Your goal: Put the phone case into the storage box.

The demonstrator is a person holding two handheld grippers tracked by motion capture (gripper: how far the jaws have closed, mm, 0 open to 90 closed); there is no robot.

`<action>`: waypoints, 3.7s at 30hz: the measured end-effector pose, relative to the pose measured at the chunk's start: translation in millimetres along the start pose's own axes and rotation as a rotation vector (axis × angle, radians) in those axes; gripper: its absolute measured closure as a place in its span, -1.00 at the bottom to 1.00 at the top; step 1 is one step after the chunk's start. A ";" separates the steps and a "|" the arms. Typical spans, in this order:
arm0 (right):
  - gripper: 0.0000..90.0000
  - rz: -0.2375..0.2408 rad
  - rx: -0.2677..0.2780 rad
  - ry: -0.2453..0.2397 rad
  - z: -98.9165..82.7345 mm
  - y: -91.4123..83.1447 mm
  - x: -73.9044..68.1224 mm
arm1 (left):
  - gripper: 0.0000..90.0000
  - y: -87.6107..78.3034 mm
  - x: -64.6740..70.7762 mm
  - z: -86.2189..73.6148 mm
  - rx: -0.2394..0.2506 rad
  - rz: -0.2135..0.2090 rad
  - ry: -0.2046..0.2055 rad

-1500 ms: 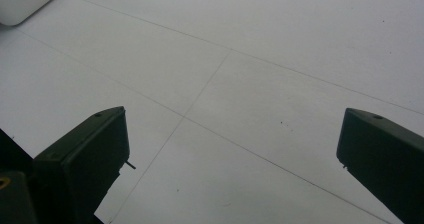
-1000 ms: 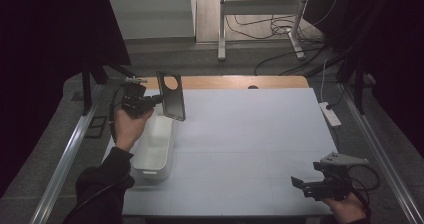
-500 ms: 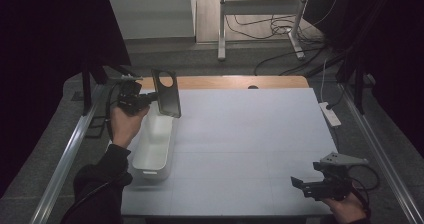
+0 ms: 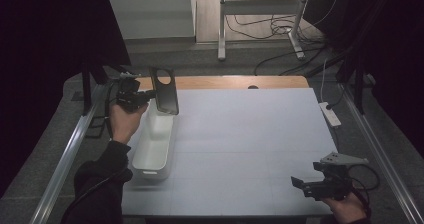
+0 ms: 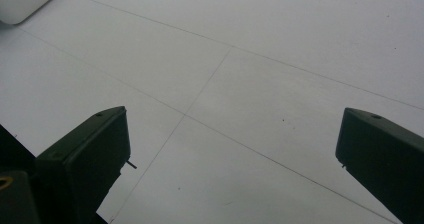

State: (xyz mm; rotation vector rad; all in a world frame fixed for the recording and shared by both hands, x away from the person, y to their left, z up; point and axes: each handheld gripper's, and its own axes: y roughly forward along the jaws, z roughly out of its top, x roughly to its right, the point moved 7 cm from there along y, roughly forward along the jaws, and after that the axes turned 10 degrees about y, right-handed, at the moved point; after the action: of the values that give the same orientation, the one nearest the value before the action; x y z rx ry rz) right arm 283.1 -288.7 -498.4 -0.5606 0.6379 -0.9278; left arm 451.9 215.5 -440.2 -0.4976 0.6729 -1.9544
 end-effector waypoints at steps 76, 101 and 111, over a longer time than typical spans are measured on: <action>-0.94 0.015 -0.031 -0.001 -1.3 2.6 -0.7 | 0.98 46.7 -34.1 -28.6 -0.059 0.108 -0.050; -0.93 0.016 -0.039 0.001 -1.6 3.0 -0.6 | 0.66 49.6 -27.4 -30.4 -0.055 0.059 -0.028; -0.93 0.017 -0.036 0.000 -1.5 3.1 -0.8 | 0.43 48.2 -24.7 -30.9 -0.056 0.040 -0.015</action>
State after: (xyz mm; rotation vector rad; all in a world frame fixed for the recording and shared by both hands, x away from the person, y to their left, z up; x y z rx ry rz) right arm 283.4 -286.8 -501.3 -0.5861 0.6596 -0.9021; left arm 476.6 227.1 -496.3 -0.5284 0.7246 -1.8968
